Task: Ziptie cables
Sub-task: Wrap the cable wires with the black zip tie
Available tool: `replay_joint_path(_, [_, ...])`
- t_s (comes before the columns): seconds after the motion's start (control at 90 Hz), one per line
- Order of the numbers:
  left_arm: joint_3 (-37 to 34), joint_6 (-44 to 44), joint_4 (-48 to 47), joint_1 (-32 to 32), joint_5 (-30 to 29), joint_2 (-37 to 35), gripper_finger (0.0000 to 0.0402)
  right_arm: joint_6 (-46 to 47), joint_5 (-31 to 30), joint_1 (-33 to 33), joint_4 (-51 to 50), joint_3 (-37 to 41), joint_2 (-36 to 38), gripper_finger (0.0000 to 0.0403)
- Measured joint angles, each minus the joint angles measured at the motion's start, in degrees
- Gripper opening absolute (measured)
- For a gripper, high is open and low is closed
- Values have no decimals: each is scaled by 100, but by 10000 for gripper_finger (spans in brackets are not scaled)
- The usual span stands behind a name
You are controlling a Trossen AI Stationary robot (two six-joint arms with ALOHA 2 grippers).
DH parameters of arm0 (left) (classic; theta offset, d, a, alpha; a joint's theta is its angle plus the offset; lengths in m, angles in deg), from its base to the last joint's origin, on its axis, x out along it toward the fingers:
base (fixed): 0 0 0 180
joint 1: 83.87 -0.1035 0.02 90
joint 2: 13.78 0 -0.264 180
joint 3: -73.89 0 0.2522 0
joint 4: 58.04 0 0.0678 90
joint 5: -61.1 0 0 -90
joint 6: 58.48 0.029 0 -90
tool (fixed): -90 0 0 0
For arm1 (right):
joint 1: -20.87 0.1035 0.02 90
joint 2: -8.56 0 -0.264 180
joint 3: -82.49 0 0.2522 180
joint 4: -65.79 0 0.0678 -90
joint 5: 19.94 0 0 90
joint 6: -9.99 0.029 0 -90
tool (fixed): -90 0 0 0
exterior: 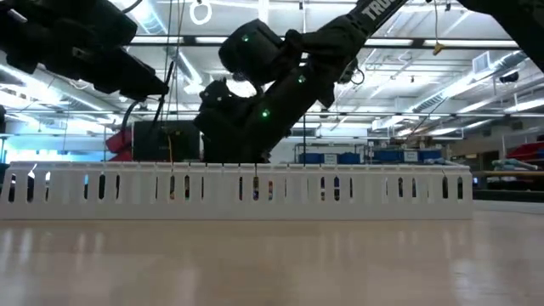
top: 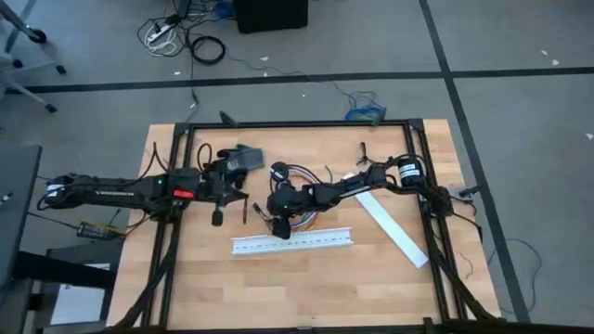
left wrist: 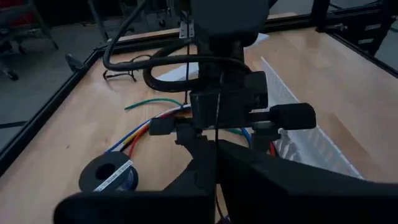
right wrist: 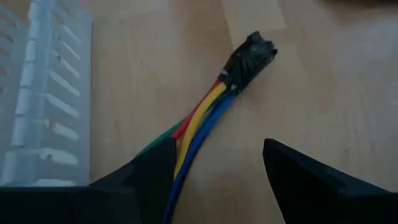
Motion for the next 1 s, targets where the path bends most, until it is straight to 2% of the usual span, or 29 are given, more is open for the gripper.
replay_joint_path(0.144, [0,-67,-4,0,0,0,0,113,8,34,-235,-4,4,229])
replay_joint_path(0.267, [0,-65,-8,0,0,0,0,52,464,131,-267,2,4,220])
replay_joint_path(0.444, [0,-67,0,2,0,0,0,45,271,258,-428,0,6,200])
replay_joint_path(0.589, [0,-91,4,2,0,0,0,62,-15,258,-726,-15,22,147])
replay_joint_path(0.767, [0,-111,7,2,39,0,0,-172,-321,275,-710,-3,28,25])
replay_joint_path(0.922, [0,-113,6,2,42,0,0,-470,-347,224,-611,-41,80,14])
replay_joint_path(1.0, [0,-108,5,2,42,0,0,-707,-568,156,-694,-47,220,7])
